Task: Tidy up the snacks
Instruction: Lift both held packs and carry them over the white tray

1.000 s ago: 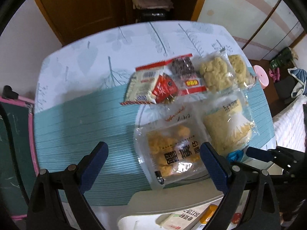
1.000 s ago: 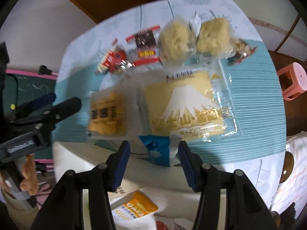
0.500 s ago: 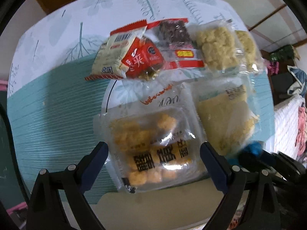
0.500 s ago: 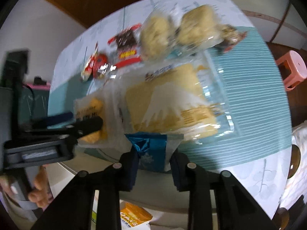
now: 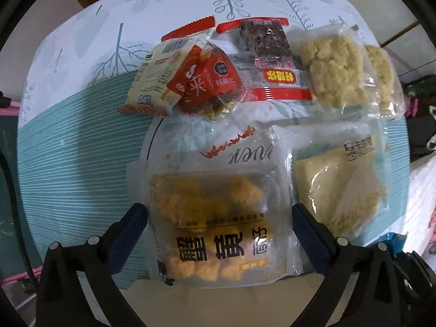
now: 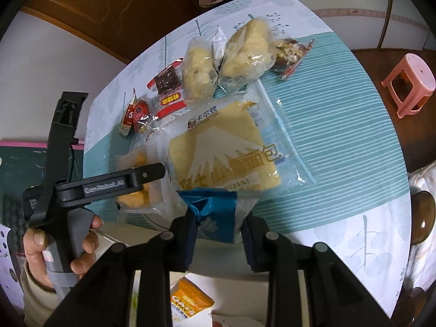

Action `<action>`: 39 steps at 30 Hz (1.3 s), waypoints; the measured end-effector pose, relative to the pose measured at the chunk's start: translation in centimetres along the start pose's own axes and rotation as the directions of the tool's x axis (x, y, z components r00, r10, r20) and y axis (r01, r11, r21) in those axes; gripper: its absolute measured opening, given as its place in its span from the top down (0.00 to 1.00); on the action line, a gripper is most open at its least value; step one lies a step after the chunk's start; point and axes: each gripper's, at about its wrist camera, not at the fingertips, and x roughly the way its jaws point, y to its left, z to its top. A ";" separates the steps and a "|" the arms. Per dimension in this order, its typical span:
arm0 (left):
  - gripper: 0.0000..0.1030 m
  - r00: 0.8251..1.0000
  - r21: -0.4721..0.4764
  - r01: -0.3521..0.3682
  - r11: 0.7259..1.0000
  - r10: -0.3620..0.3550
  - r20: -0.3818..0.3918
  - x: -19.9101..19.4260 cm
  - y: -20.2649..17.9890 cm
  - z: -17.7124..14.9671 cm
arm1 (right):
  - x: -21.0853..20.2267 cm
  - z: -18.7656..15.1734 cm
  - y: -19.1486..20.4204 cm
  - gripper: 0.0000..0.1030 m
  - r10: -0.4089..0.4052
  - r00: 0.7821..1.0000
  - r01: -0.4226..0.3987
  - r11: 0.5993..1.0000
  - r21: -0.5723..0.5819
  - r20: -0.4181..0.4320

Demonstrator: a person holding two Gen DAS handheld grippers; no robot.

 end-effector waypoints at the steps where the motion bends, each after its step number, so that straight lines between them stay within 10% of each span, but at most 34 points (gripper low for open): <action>1: 0.00 1.000 0.005 -0.020 1.000 0.020 0.002 0.1 -0.4 0.0 | 0.1 0.0 0.1 0.72 -0.001 1.000 0.001 1.000 -0.003 0.002; 11: 0.01 0.992 0.057 -0.112 0.992 0.115 -0.055 1.0 -3.5 -0.1 | -0.3 -0.2 0.4 0.72 0.005 1.000 -0.004 1.000 -0.011 0.021; 15: 0.21 0.995 0.081 -0.092 0.993 0.094 -0.020 -0.4 -4.0 -0.3 | -1.3 -0.5 0.4 0.72 0.031 0.999 -0.030 0.999 -0.010 0.035; 25: 0.26 0.973 -0.029 0.123 0.992 -0.115 0.201 -10.5 -2.2 -2.0 | -7.9 -1.9 1.8 0.72 0.075 0.966 -0.067 0.997 -0.041 0.246; 30: 0.26 0.900 0.015 0.138 0.990 -0.132 0.417 -19.8 -1.5 -5.9 | -14.0 -3.9 4.2 0.72 0.092 0.909 -0.051 0.993 -0.110 0.407; 33: 0.26 0.820 0.081 0.119 0.989 -0.145 0.554 -25.7 -0.1 -10.5 | -17.8 -6.2 6.6 0.72 0.127 0.860 -0.041 0.983 -0.180 0.494; 36: 0.23 0.684 0.155 0.013 0.988 -0.122 0.719 -30.5 -0.7 -15.9 | -20.4 -9.0 8.8 0.72 0.152 0.815 -0.010 0.969 -0.249 0.559; 39: 0.23 0.633 0.184 -0.041 0.982 -0.117 0.766 -32.6 -1.0 -19.6 | -22.3 -11.6 10.4 0.72 0.182 0.786 0.009 0.953 -0.304 0.591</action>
